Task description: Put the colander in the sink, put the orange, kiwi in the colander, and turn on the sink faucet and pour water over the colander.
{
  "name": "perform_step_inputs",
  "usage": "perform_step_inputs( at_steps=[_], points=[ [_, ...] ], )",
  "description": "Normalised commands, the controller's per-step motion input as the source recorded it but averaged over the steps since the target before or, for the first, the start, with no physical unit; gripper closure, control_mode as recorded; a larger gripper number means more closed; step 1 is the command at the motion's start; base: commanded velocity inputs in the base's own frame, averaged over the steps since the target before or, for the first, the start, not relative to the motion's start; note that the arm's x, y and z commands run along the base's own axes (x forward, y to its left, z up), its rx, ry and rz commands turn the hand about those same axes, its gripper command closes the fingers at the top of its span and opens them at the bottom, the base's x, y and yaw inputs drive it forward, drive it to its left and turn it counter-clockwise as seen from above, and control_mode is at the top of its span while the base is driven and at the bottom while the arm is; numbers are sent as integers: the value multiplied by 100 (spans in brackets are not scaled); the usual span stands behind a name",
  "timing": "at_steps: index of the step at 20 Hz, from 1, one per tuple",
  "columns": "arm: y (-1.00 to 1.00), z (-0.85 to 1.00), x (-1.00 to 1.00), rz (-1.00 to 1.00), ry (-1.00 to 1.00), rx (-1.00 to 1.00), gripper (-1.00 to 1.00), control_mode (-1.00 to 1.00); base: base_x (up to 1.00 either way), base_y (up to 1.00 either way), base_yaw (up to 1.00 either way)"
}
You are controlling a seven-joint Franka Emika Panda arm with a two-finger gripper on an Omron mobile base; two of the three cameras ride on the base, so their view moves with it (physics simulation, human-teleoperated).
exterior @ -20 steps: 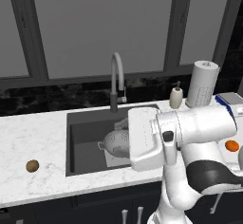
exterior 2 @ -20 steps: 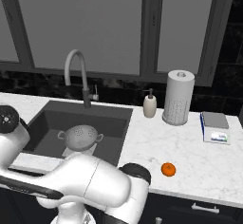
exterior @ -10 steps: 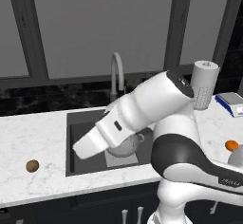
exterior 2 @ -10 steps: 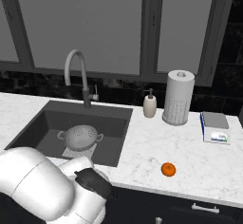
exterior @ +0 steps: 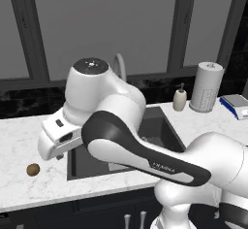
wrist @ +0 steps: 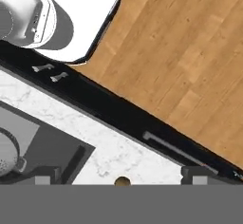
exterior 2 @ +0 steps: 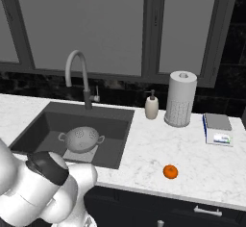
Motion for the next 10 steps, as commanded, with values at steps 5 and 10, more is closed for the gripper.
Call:
perform_step_inputs(
  at_steps=[5,10],
  points=[
    [18,-67,17,-35,12,-22,-100,-100,0,0,0],
    [0,-38,32,-35,12,-10,-100,-100,0,0,0]
  ],
)
